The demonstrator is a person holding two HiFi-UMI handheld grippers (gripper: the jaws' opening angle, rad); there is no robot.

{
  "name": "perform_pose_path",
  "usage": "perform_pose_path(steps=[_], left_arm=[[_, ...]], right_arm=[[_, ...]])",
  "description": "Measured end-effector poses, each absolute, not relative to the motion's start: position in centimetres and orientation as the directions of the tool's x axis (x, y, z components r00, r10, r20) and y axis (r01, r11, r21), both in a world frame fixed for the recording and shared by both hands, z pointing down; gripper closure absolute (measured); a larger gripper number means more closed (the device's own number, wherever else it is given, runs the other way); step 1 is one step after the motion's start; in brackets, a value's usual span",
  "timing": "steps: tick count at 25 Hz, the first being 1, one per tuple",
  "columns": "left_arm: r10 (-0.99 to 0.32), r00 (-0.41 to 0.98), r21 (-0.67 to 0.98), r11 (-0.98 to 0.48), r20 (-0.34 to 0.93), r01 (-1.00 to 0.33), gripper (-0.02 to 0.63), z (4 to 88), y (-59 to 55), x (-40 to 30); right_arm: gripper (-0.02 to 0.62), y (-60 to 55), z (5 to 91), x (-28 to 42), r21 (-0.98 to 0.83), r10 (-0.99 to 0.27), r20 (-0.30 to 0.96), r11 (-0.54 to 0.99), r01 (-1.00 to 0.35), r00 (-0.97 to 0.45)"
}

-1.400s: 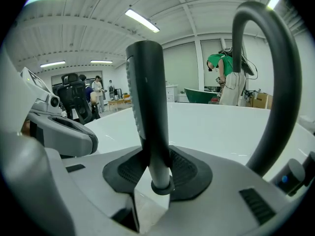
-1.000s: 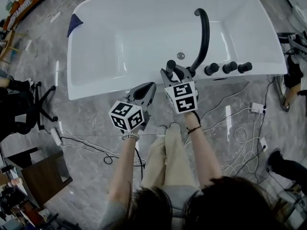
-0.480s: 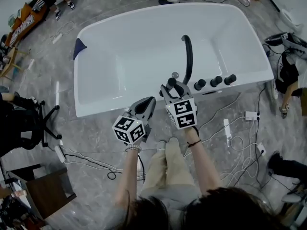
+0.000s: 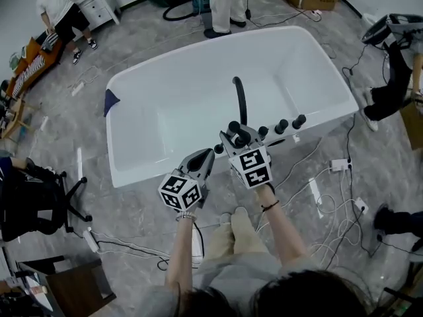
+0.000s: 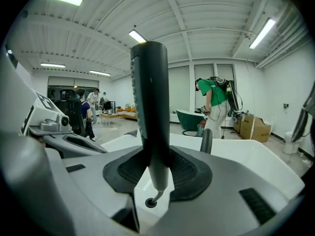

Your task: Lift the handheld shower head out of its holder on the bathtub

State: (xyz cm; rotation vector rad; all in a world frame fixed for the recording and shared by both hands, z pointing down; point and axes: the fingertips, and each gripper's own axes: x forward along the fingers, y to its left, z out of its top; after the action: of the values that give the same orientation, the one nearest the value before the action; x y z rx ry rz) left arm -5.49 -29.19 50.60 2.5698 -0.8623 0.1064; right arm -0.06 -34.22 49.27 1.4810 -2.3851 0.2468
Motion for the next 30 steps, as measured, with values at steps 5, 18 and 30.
perform_pose_path(steps=[5,18,30], left_arm=[[-0.534,0.828,0.339,-0.757,0.169,-0.558,0.601,47.3,-28.3,-4.2],[-0.458,0.883,0.264,-0.844,0.099,-0.467,0.601,40.9,-25.3,-0.9],[-0.381,0.922,0.188,-0.903,0.065,-0.387,0.601,36.7,-24.5,2.3]], right_arm=[[0.463,-33.1,45.7,1.4,0.05,-0.861,0.325,0.429,-0.902,-0.392],[0.463,-29.6,38.2,4.7,0.046,-0.905,0.22,0.383,-0.922,-0.365],[0.463,-27.4,34.3,9.2,0.055,-0.939,0.176,0.308,-0.95,-0.295]])
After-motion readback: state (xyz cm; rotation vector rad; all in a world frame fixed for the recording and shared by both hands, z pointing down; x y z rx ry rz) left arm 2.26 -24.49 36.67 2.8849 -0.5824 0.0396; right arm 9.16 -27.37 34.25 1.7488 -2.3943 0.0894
